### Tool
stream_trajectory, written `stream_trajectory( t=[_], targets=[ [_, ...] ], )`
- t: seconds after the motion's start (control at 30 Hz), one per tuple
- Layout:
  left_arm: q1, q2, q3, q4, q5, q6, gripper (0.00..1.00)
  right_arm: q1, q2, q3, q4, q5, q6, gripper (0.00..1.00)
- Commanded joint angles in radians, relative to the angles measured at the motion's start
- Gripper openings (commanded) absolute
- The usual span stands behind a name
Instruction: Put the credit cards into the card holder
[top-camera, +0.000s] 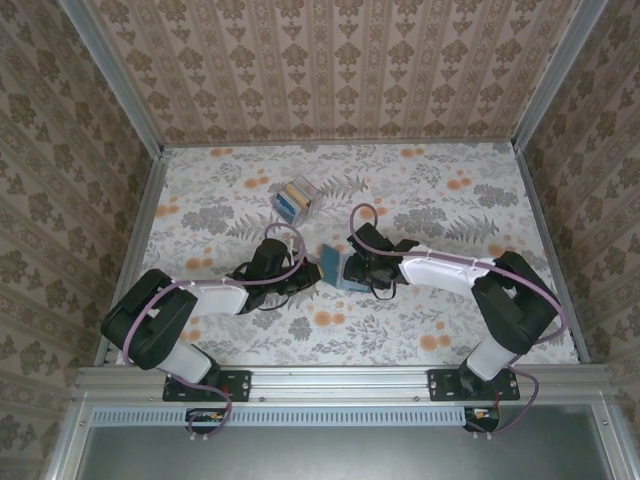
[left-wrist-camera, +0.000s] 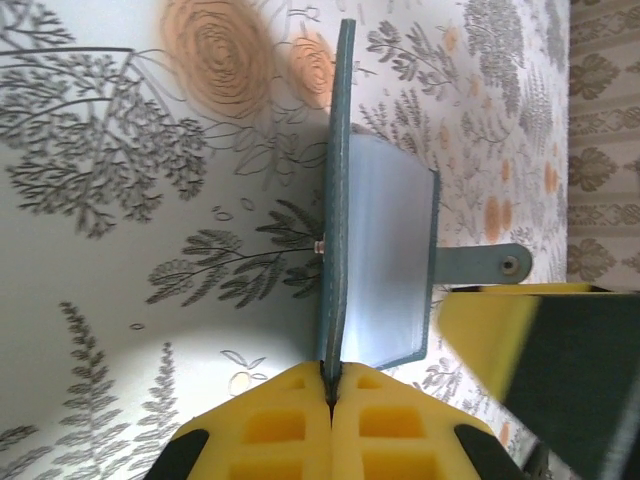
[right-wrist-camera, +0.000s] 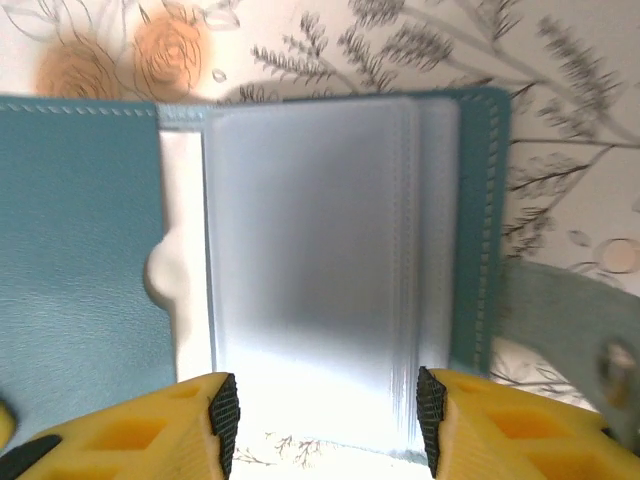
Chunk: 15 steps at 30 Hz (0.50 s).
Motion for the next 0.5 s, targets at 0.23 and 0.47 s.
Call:
stream_trajectory(
  t=[0.23, 0.47],
  targets=[
    [-0.024, 0.016, -0.004, 0.001, -0.024, 0.012, 0.03, 0.004, 0.045, 0.049, 0.001, -0.018, -0.023, 0.54],
    [-0.028, 0.015, -0.003, 0.001, -0.025, 0.007, 0.03, 0.006, 0.112, 0.073, -0.015, 0.013, -0.031, 0.53]
  ],
)
